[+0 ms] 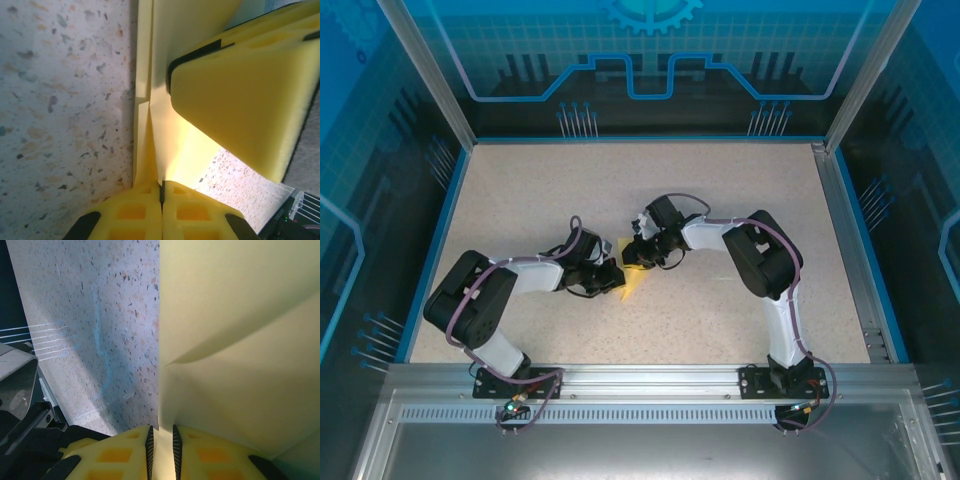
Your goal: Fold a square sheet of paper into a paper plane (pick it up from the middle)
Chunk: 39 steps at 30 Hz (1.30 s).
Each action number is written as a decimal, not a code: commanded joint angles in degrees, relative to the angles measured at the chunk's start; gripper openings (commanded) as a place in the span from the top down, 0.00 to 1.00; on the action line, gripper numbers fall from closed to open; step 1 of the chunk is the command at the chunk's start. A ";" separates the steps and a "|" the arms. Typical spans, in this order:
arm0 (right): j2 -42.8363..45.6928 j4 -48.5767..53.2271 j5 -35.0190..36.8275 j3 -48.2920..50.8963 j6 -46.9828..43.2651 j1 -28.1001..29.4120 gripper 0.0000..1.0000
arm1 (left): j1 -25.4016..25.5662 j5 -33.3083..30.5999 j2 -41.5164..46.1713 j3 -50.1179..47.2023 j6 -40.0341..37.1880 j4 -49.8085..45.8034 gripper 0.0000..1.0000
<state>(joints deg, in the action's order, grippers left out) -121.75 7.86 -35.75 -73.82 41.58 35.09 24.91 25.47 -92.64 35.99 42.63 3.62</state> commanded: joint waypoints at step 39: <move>-2.16 4.79 2.11 -1.64 -1.08 0.87 0.79 | -1.48 0.52 2.10 -3.14 -3.09 -3.71 0.92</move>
<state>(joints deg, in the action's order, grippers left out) -121.99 9.43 -34.94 -74.78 41.54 35.59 24.29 25.82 -91.35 33.21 41.58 5.02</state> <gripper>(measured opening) 0.214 0.069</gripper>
